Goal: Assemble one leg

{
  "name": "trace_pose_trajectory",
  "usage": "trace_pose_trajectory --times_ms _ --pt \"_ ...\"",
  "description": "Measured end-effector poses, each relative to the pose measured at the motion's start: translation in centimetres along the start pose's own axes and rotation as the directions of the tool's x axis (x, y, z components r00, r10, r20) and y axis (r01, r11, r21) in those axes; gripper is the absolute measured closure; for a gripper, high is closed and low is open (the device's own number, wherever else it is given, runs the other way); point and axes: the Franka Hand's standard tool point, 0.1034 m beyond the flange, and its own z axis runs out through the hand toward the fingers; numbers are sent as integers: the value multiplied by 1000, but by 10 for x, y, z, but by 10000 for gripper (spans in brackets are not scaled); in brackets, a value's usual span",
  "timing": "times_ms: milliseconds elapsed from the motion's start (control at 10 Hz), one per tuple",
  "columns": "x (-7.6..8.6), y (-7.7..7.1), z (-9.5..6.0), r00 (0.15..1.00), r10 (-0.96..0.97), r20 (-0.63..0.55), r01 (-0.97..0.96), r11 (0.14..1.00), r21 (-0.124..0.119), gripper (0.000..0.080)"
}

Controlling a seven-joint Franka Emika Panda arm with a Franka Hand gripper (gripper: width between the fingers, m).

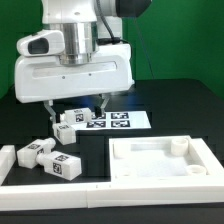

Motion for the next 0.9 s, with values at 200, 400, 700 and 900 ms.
trace_pose_trajectory --times_ms 200,400,700,900 --pt "-28 0 9 1000 -3 29 3 1000 7 151" --pt "-42 8 2 1000 -5 9 5 1000 -9 151" --pt "-43 0 5 997 12 71 -13 1000 22 151" --pt "-47 -23 12 964 48 262 -53 998 14 151"
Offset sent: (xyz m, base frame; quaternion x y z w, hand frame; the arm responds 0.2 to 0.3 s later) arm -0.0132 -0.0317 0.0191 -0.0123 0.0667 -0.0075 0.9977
